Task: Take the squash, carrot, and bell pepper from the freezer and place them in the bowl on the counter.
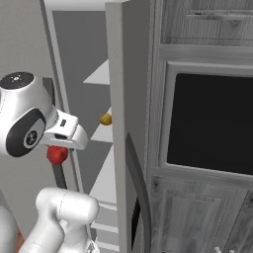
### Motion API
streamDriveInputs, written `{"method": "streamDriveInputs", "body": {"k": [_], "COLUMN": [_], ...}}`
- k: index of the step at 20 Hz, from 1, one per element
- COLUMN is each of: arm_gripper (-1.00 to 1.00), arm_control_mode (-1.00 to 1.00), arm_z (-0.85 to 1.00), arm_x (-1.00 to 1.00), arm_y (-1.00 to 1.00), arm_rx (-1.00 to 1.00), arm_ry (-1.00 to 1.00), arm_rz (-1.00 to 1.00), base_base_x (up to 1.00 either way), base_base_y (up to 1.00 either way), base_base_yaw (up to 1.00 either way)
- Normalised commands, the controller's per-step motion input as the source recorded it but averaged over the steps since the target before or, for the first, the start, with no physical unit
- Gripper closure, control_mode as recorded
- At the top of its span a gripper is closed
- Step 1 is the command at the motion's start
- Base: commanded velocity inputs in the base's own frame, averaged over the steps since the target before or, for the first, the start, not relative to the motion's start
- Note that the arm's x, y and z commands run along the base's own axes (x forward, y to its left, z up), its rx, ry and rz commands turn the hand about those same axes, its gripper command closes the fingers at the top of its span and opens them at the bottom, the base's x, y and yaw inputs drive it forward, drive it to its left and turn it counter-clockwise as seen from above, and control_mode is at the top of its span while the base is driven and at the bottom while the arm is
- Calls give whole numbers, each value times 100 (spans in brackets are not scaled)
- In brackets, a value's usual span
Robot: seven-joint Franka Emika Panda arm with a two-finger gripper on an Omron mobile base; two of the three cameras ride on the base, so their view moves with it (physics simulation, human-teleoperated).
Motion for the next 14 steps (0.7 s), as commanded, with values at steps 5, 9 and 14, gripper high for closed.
{"method": "streamDriveInputs", "body": {"k": [5, 9, 14], "arm_gripper": [100, 100, 100], "arm_control_mode": [100, 100, 100], "arm_z": [0, 0, 0], "arm_x": [-10, 0, 0], "arm_y": [0, 0, 0], "arm_rx": [0, 0, 0], "arm_ry": [0, 0, 0], "arm_rz": [0, 0, 0], "base_base_x": [-54, -55, -18], "base_base_y": [27, 99, 100], "base_base_yaw": [1, 0, 1]}}
